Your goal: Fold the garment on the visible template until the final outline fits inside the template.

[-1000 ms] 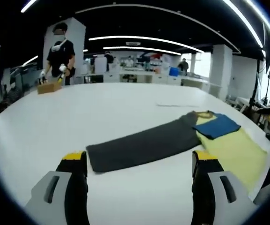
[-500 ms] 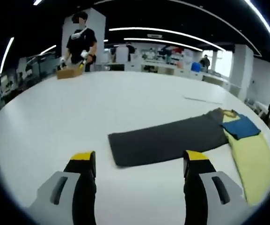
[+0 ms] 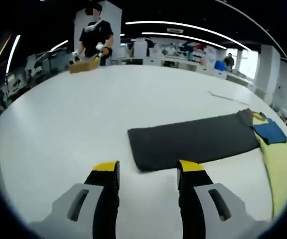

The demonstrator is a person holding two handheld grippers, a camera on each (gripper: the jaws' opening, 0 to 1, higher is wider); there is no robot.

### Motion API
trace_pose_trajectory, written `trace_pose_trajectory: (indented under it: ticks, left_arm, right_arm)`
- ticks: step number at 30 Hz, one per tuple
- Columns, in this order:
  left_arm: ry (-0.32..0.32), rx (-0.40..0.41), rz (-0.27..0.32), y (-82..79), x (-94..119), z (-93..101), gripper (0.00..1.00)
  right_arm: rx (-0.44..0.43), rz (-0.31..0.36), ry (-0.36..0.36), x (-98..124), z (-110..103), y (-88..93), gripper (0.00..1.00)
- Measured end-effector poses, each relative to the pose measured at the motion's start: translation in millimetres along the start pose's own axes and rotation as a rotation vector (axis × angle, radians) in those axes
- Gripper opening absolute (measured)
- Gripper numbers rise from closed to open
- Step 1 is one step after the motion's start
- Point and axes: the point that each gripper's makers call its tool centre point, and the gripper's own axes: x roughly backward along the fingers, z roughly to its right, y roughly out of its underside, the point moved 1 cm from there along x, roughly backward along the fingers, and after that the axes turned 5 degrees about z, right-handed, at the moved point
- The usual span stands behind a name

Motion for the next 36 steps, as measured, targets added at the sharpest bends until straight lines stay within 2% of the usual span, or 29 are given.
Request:
trace_pose_trajectory:
  ticks: [5,11,12,16,18,23,30,31,34,36]
  left_arm:
    - [-0.016,0.063,0.017,1.7,-1.8,-3.8,0.33]
    - [-0.03,0.063,0.005,6.9,-4.2,-6.8,0.25]
    - [-0.026,0.085,0.02,6.6,-5.5,-6.2,0.23]
    - [-0.044,0.062,0.026,6.3,-8.2,-7.5,0.2]
    - [-0.043,0.075,0.031,5.5,-9.5,-6.7,0.18]
    - [-0.073,0.078,0.016,5.6,-10.1,-7.4,0.11]
    - [-0.114,0.146,-0.001,5.2,-11.9,-6.7,0.06]
    - [-0.119,0.163,0.0,5.3,-12.0,-7.2,0.05]
    - [-0.129,0.283,0.008,6.0,-11.8,-8.1,0.01]
    - [-0.125,0.285,0.006,5.9,-11.0,-10.8,0.01]
  right_arm:
    - [-0.006,0.0,0.011,-1.5,2.0,0.5,0.99]
    - [-0.015,-0.005,0.022,-3.3,3.7,5.9,0.98]
    - [-0.015,-0.002,0.022,-3.9,3.2,6.8,0.97]
    - [-0.02,-0.012,0.023,-5.8,0.2,11.5,0.97]
    - [-0.018,-0.017,0.023,-5.6,-1.1,12.7,0.97]
    - [-0.02,-0.016,0.029,-4.6,-3.0,14.7,0.97]
    - [-0.023,-0.019,0.026,-6.0,-6.9,18.7,0.98]
    - [-0.023,-0.017,0.024,-6.4,-7.9,18.8,0.98]
    - [-0.021,-0.021,0.019,-7.1,-8.4,20.9,0.98]
    - [-0.018,-0.023,0.019,-7.2,-8.6,22.1,0.98]
